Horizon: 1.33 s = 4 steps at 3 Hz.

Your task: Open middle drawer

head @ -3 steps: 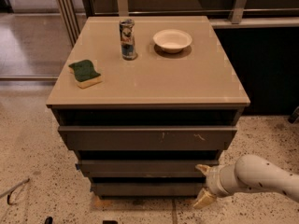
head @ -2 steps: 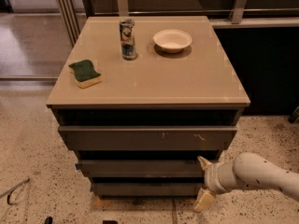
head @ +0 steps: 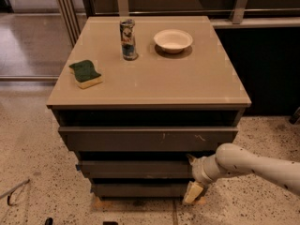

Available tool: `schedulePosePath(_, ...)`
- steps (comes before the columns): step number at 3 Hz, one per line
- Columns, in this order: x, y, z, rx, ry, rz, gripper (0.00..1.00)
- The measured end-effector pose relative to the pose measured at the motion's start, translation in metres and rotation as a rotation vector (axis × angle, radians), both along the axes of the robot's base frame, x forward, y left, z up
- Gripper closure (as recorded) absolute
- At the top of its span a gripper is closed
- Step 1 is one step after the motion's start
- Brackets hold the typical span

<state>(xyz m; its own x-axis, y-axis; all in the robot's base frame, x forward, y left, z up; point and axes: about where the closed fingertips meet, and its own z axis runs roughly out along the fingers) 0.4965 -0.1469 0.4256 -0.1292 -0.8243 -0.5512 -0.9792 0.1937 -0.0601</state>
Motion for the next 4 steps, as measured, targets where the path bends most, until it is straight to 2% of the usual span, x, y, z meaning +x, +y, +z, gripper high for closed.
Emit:
schedulePosePath(1, 0.000, 0.000, 0.000, 0.000, 0.000, 0.000, 0.00)
schedulePosePath(2, -0.003, 0.003, 0.000, -0.013, 0.029, 0.012, 0.00)
schedulePosePath(4, -0.014, 0.005, 0.001, -0.036, 0.127, 0.019, 0.00)
